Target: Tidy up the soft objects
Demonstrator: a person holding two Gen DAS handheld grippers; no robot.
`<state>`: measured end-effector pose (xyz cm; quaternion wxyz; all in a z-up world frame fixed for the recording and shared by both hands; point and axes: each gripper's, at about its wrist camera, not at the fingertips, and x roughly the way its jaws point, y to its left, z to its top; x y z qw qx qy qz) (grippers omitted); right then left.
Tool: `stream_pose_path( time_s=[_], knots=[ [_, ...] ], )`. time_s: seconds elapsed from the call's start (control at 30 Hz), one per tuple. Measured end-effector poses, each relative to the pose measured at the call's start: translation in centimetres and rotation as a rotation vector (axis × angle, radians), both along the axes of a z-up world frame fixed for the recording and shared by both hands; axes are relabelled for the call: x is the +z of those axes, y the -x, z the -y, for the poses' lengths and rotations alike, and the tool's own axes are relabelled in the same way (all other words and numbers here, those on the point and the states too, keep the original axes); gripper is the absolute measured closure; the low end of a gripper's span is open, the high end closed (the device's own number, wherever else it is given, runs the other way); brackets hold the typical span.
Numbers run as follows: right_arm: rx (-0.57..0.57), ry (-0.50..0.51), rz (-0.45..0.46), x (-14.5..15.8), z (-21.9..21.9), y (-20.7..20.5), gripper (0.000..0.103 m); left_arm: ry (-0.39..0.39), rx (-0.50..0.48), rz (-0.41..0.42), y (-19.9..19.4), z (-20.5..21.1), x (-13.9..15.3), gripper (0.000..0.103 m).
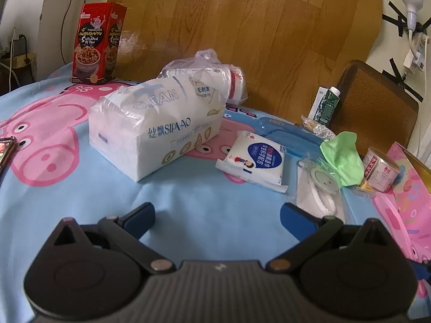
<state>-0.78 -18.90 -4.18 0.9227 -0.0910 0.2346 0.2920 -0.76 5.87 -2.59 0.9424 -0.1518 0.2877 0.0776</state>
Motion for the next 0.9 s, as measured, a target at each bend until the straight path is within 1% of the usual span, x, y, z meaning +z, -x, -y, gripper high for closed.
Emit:
stream_pose_path(
  time_s=[0.27,0.53,0.63,0.73,0.87,0.9],
  knots=[
    [0.000,-0.013,-0.016,-0.33,0.24,0.52,0.022,0.012,-0.003,0.007,0.07,-0.16,-0.04,0.000],
    [0.014,-0.049,-0.059,-0.49,0.61,-0.11,0.021,0.022,-0.026,0.015,0.06,-0.28,-0.06,0.000],
    [0.028,-0.047,-0.055,-0.56,0.58,-0.02,0.021,0.024,-0.056,0.017,0.02,-0.13,-0.05,0.001],
    [0.042,-0.050,-0.052,-0.61,0.60,0.12,0.024,0.036,-0.096,0.029,0.04,0.06,-0.01,0.001],
    [0.048,-0.056,-0.055,-0.65,0.71,0.07,0.024,0.080,-0.176,0.058,0.42,0.27,0.22,0.001],
    [0.048,-0.058,-0.056,-0.66,0.73,0.05,0.024,0.111,-0.192,0.056,0.53,0.28,0.22,0.001]
  ],
)
